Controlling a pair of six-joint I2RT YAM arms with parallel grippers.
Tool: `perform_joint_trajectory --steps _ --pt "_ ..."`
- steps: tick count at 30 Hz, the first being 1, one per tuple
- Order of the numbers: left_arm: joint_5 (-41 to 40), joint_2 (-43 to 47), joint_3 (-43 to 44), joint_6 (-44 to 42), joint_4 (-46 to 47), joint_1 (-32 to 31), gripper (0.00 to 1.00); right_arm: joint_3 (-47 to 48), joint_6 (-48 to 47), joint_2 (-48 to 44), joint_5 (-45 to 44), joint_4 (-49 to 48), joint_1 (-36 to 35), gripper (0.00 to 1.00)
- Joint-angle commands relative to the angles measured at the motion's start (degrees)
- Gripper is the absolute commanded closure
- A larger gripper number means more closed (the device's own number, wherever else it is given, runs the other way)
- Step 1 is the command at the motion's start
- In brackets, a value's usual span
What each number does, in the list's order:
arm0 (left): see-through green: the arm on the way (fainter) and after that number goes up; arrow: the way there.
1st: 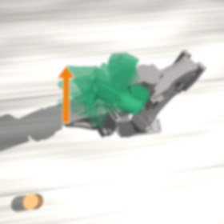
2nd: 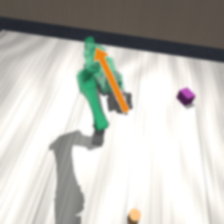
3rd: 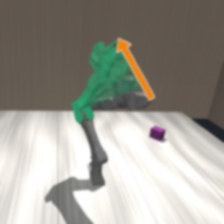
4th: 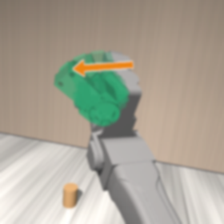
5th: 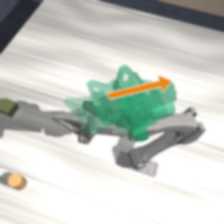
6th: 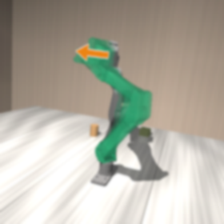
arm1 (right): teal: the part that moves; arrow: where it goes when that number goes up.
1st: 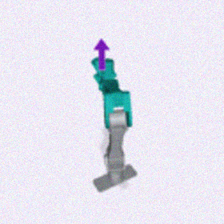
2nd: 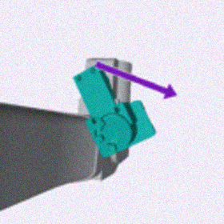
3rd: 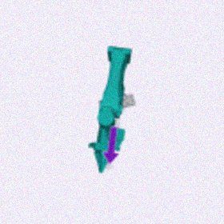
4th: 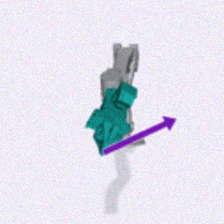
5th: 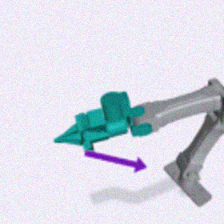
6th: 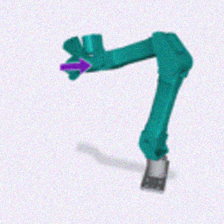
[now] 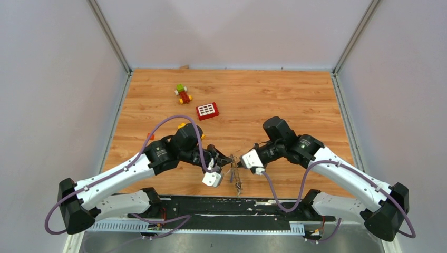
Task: Put the keys on the keyring
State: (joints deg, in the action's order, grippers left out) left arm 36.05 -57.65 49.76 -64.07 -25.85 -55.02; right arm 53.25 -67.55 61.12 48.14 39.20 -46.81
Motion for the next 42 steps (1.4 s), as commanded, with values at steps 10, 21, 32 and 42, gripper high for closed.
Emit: perform_joint_trajectory --steps 10,21,32,42 --pt "3.66 0.22 -0.59 -2.12 1.95 -0.23 1.00 2.00 0.82 1.10 4.17 -2.15 -0.33 1.00" --pt "4.36 -0.88 -0.46 -2.71 1.56 -0.83 1.00 2.28 1.42 1.10 3.91 -2.20 -0.30 1.00" --pt "5.16 -0.51 -0.86 -3.95 0.57 -0.96 1.00 2.38 1.92 1.10 2.89 -2.37 -0.28 1.00" --pt "5.08 0.01 -2.41 -3.74 1.56 -0.94 1.00 2.38 2.37 1.18 2.86 -2.52 -0.29 1.00"
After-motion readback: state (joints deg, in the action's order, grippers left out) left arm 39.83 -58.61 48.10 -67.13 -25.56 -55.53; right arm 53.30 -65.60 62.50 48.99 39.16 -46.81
